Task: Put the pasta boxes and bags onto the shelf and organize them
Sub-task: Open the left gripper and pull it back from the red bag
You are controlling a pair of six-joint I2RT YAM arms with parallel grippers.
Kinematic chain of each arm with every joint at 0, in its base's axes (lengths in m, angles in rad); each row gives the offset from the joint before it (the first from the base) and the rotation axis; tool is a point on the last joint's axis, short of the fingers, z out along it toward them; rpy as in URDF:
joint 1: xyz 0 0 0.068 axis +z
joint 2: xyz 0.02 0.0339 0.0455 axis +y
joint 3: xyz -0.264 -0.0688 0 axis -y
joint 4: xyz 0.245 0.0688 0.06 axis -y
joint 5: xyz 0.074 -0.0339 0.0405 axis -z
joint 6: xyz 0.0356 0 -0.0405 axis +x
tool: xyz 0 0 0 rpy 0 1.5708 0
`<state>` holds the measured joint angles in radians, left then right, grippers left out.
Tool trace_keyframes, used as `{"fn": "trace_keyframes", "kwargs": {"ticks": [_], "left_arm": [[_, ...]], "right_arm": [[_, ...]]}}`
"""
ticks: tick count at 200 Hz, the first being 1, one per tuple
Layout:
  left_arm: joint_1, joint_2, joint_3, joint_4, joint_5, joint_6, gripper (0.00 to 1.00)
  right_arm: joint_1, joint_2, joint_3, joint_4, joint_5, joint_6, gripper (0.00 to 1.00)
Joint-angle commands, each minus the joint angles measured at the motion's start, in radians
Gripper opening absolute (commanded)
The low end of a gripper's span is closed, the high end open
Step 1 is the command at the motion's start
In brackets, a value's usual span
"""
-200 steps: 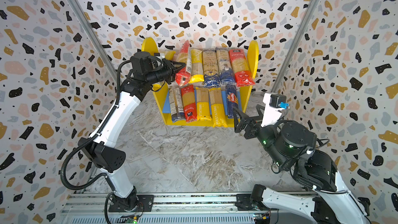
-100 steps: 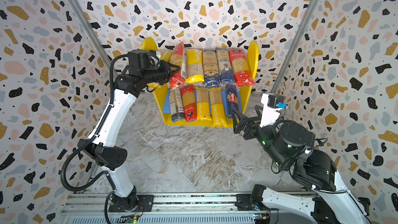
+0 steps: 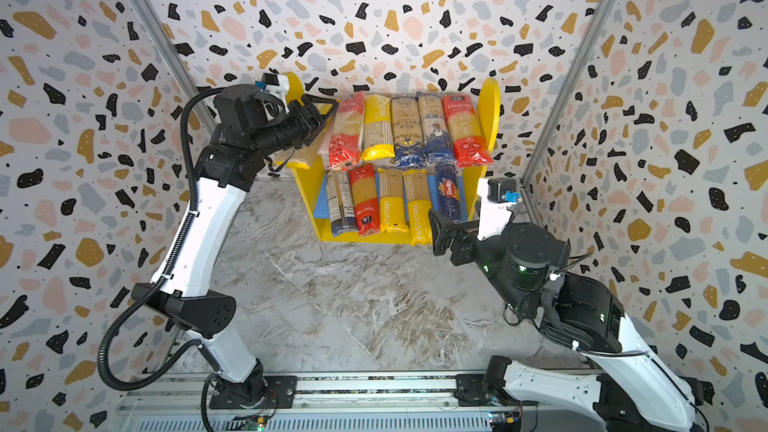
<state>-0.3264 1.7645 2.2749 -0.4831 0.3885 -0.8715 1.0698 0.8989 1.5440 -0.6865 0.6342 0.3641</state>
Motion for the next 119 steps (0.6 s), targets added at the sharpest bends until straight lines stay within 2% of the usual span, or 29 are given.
{"fn": "trace_keyframes", "kwargs": {"ticks": [1, 32, 51, 78, 98, 119], "left_arm": [[-0.006, -0.031, 0.009, 0.085, 0.038, 0.01, 0.73], [-0.013, -0.106, -0.067, 0.111, 0.042, 0.035, 0.75], [-0.034, -0.155, -0.155, 0.179, 0.049, 0.02, 0.7], [-0.14, -0.168, -0.183, 0.176, 0.014, 0.055, 0.62], [-0.221, -0.175, -0.2, 0.143, -0.044, 0.109, 0.6], [-0.247, -0.206, -0.275, 0.141, -0.081, 0.136, 0.58]], "right_arm": [[-0.001, -0.006, 0.044, -0.002, -0.002, -0.008, 0.99], [0.001, -0.006, 0.039, -0.008, 0.001, 0.0, 0.99], [0.0, -0.002, 0.031, -0.007, -0.004, 0.006, 0.99], [0.0, 0.003, 0.026, -0.004, -0.014, 0.016, 0.99], [0.0, -0.001, 0.02, -0.004, -0.018, 0.025, 0.99], [0.001, -0.009, 0.012, -0.008, -0.023, 0.037, 0.99]]}}
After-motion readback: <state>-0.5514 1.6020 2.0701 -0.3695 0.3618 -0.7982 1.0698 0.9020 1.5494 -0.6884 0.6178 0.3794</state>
